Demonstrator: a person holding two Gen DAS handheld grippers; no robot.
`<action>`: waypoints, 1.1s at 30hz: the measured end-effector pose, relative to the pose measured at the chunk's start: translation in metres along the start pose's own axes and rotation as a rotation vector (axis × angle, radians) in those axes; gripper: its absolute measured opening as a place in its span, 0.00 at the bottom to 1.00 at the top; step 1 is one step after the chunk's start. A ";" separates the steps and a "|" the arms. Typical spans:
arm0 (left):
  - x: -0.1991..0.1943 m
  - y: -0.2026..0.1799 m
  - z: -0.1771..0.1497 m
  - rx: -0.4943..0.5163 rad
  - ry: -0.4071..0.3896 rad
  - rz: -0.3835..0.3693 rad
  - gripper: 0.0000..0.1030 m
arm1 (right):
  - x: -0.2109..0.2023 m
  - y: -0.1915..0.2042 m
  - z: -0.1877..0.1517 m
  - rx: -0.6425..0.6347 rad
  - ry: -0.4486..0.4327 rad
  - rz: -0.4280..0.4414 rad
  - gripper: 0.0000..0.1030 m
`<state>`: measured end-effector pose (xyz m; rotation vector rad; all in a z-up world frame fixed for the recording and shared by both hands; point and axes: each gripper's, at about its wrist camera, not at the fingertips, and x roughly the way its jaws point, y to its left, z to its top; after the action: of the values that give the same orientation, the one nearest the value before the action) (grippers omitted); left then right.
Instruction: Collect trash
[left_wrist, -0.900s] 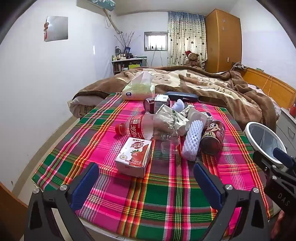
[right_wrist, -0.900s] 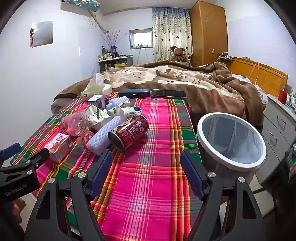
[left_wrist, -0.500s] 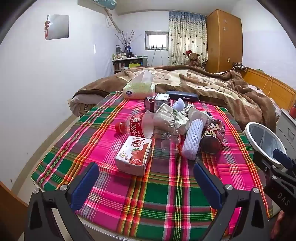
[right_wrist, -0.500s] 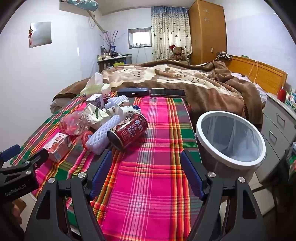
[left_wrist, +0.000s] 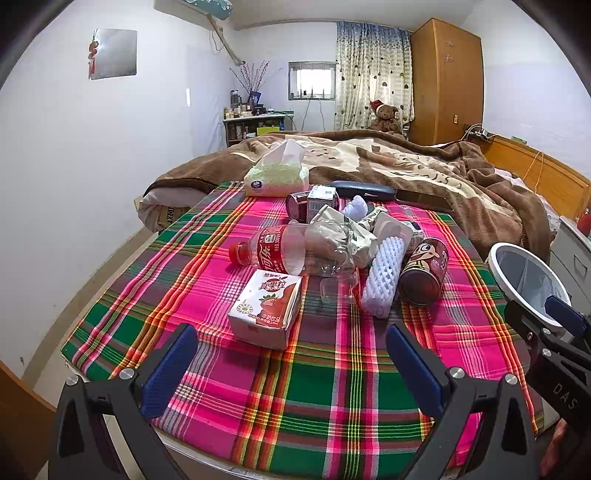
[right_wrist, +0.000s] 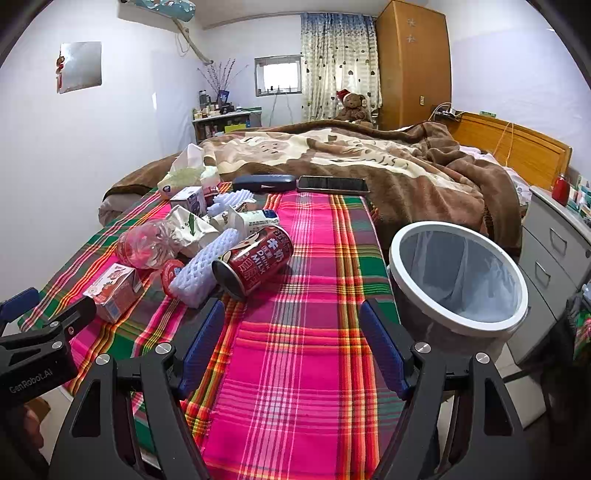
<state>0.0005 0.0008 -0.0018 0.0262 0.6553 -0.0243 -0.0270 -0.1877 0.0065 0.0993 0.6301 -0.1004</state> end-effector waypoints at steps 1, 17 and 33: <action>0.001 0.000 0.000 0.001 0.000 -0.002 1.00 | 0.000 -0.001 0.000 0.000 0.000 -0.001 0.75; -0.007 -0.001 0.003 0.001 -0.024 -0.060 1.00 | -0.004 -0.004 0.003 0.016 -0.010 -0.032 0.75; -0.005 -0.005 0.004 0.021 -0.029 -0.068 1.00 | -0.004 -0.007 0.004 0.028 -0.016 -0.051 0.75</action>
<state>-0.0011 -0.0046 0.0041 0.0238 0.6270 -0.0971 -0.0292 -0.1952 0.0114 0.1094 0.6158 -0.1592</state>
